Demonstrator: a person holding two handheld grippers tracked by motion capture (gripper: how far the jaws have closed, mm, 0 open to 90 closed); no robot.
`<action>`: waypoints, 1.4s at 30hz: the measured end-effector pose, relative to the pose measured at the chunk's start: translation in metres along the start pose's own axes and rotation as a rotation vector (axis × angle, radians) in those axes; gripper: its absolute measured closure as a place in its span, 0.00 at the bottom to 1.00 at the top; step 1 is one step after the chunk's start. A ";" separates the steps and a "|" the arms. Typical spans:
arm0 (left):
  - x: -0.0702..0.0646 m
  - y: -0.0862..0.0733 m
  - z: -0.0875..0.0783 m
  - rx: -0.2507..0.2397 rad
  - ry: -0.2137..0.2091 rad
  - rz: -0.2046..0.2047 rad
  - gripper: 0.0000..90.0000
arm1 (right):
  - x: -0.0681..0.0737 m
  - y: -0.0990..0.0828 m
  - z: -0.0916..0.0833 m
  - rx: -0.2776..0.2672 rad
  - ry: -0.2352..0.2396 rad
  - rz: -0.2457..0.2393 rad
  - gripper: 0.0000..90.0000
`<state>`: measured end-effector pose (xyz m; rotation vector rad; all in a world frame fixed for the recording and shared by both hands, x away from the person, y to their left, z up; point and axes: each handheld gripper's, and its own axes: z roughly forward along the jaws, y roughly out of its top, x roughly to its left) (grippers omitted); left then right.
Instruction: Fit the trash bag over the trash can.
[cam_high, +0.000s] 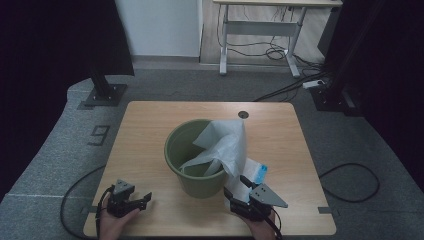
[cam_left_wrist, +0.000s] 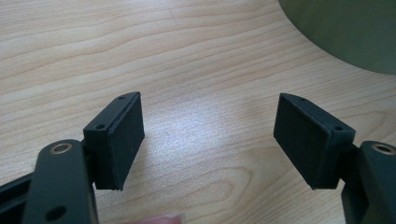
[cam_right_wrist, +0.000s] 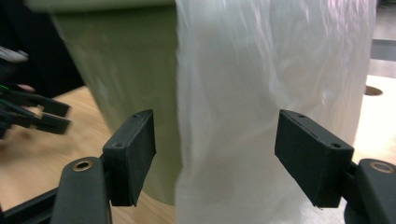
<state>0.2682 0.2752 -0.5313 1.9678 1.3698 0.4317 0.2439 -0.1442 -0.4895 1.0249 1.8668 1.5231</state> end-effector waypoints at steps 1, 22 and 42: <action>0.000 0.000 0.000 -0.001 0.001 -0.001 0.27 | 0.000 -0.002 0.001 0.005 -0.005 0.002 0.32; -0.028 0.034 -0.043 -0.091 -0.042 -0.004 0.27 | -0.056 0.009 -0.016 -0.064 -0.226 0.055 0.99; -0.087 0.091 -0.101 -0.260 -0.109 0.166 0.27 | -0.046 0.080 -0.045 -0.256 -0.078 -0.006 0.99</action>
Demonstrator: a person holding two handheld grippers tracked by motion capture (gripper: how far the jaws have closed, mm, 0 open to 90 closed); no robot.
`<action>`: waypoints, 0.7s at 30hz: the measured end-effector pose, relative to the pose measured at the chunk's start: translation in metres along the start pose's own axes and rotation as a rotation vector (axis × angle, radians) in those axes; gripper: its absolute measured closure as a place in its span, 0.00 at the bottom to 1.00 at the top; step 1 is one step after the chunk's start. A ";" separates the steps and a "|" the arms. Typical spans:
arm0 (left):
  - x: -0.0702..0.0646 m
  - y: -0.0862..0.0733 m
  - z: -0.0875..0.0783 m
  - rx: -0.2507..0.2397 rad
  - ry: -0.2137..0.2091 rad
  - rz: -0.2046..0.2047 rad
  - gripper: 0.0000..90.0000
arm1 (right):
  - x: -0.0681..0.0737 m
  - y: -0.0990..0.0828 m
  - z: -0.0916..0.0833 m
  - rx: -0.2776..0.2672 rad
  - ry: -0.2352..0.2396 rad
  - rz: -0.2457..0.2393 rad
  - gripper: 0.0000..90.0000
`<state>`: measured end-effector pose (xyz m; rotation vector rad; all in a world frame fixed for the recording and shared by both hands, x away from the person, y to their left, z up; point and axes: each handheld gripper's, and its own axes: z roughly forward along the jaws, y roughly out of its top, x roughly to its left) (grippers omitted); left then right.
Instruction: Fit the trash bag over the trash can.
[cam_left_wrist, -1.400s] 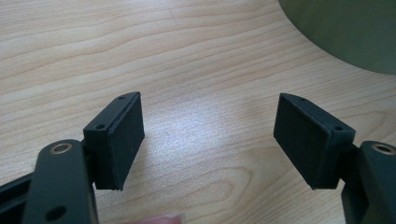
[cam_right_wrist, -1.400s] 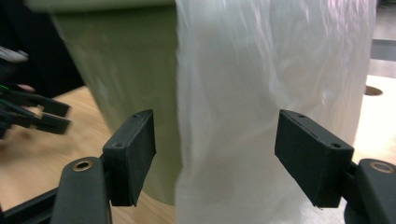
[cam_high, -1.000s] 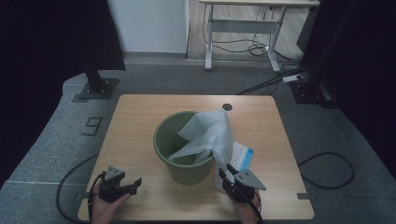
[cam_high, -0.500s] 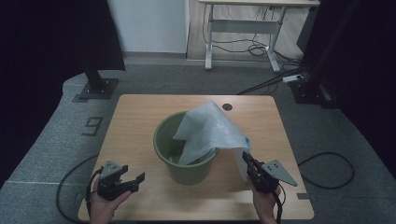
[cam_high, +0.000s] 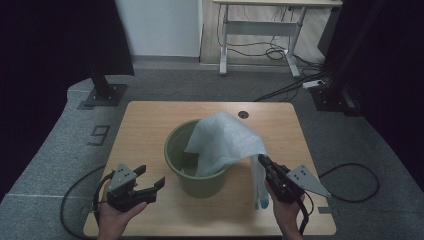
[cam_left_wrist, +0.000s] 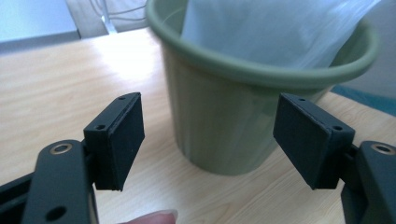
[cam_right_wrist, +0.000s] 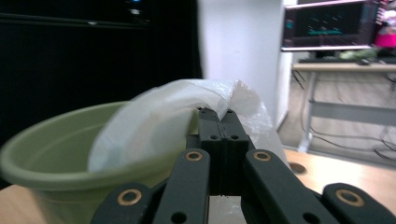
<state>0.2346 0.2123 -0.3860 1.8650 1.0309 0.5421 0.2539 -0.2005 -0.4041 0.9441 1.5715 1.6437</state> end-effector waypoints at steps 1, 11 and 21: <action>-0.002 0.003 0.000 -0.003 -0.004 0.007 0.27 | 0.005 0.002 0.001 -0.002 0.013 -0.012 0.99; -0.008 0.014 0.012 -0.035 -0.049 0.055 0.28 | 0.019 0.010 0.005 -0.007 0.069 -0.031 0.99; -0.016 0.025 0.026 -0.057 -0.144 0.046 0.30 | 0.023 0.016 0.011 0.000 0.092 -0.047 0.99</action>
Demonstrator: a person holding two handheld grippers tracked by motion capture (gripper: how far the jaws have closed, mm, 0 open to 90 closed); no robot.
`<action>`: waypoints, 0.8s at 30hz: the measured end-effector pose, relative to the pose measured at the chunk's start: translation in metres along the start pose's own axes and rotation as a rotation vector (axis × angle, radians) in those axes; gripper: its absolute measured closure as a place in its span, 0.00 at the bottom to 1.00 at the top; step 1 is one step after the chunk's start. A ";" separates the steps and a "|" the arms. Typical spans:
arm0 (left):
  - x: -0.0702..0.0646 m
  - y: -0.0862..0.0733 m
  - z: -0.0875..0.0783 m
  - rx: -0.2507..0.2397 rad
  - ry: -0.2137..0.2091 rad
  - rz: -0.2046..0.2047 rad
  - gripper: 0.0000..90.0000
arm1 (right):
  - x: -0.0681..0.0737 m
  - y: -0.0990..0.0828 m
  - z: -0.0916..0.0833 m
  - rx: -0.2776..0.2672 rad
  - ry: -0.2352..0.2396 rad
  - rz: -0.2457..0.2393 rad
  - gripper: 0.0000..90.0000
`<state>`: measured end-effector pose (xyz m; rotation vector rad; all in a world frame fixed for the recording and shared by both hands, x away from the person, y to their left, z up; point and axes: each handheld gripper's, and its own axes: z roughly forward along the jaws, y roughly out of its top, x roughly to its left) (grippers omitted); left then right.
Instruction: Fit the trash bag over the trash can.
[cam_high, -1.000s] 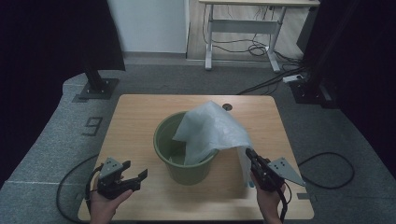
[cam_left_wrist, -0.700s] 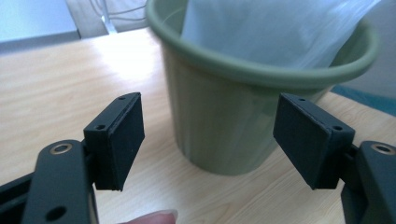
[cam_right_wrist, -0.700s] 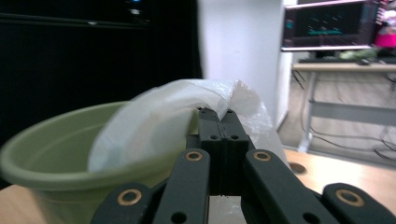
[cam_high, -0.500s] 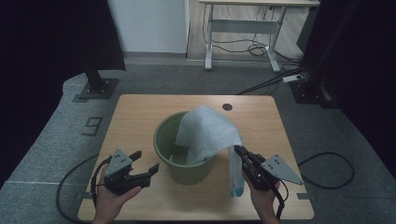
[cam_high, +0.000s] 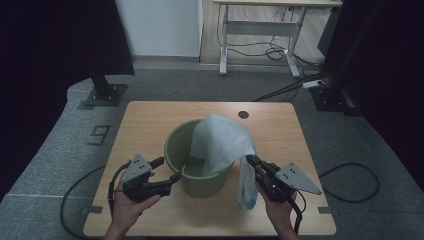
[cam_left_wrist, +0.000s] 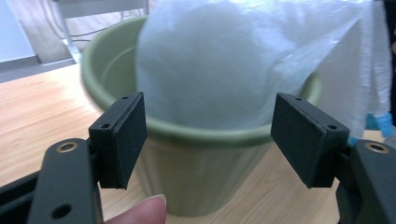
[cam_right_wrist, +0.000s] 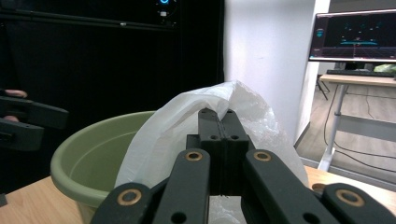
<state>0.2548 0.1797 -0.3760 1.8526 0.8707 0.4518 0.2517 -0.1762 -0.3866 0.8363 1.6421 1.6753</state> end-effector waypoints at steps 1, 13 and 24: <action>-0.002 0.002 0.003 0.003 -0.013 0.003 0.29 | 0.001 0.001 0.001 0.000 0.002 -0.006 0.99; -0.024 0.019 0.031 0.043 -0.105 0.070 0.29 | 0.014 0.001 0.010 0.040 0.049 -0.042 0.99; -0.034 0.024 0.048 0.055 -0.159 0.096 0.31 | 0.018 0.006 0.015 0.054 0.071 -0.041 0.99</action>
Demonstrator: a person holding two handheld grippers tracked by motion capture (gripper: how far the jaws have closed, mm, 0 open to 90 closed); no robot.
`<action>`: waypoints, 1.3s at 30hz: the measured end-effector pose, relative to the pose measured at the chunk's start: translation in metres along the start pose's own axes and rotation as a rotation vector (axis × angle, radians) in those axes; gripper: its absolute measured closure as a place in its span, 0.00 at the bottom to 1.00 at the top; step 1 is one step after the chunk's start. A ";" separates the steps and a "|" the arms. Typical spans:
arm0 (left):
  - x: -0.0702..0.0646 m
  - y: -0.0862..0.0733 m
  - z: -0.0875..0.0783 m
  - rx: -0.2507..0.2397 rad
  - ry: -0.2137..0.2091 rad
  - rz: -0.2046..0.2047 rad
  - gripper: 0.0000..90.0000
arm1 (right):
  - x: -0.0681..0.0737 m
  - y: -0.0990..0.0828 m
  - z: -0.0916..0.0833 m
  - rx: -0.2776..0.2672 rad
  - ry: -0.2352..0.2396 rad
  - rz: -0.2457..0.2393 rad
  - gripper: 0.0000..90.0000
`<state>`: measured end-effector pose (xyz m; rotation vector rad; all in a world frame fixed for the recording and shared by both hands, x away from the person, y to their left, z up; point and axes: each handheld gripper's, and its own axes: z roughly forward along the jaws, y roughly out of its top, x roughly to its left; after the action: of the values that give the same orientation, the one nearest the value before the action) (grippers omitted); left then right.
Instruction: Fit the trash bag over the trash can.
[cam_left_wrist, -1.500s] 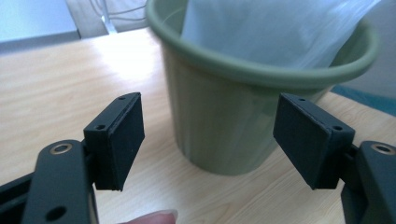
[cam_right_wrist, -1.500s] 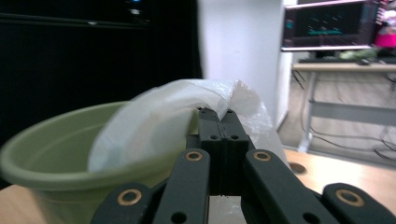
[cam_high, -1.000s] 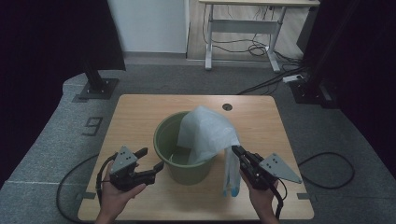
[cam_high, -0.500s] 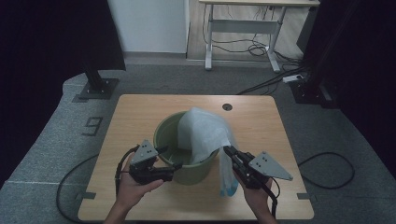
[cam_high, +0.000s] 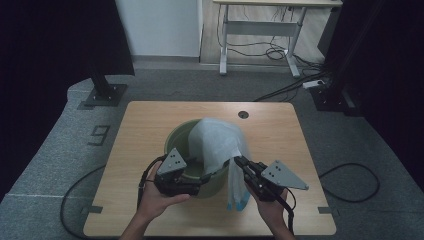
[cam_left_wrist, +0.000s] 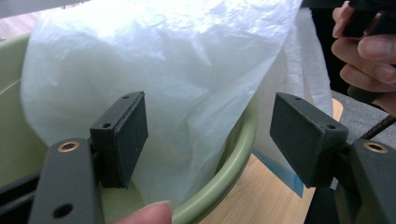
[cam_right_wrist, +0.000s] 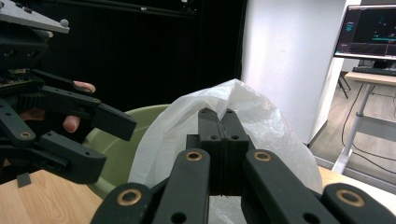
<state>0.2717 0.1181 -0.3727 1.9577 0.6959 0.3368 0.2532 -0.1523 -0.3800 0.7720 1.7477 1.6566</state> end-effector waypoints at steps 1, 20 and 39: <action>-0.001 0.001 0.002 -0.001 -0.004 0.004 0.31 | 0.000 0.000 0.000 0.000 0.000 0.000 0.99; -0.007 0.014 0.028 0.045 -0.018 -0.004 0.75 | 0.001 -0.006 -0.004 0.019 0.011 0.018 0.95; 0.002 0.020 0.030 0.013 -0.102 -0.071 1.00 | 0.017 -0.068 -0.034 0.035 -0.083 0.093 0.42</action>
<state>0.2953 0.0908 -0.3693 1.9428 0.7014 0.1884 0.2157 -0.1649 -0.4470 0.9376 1.7103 1.6332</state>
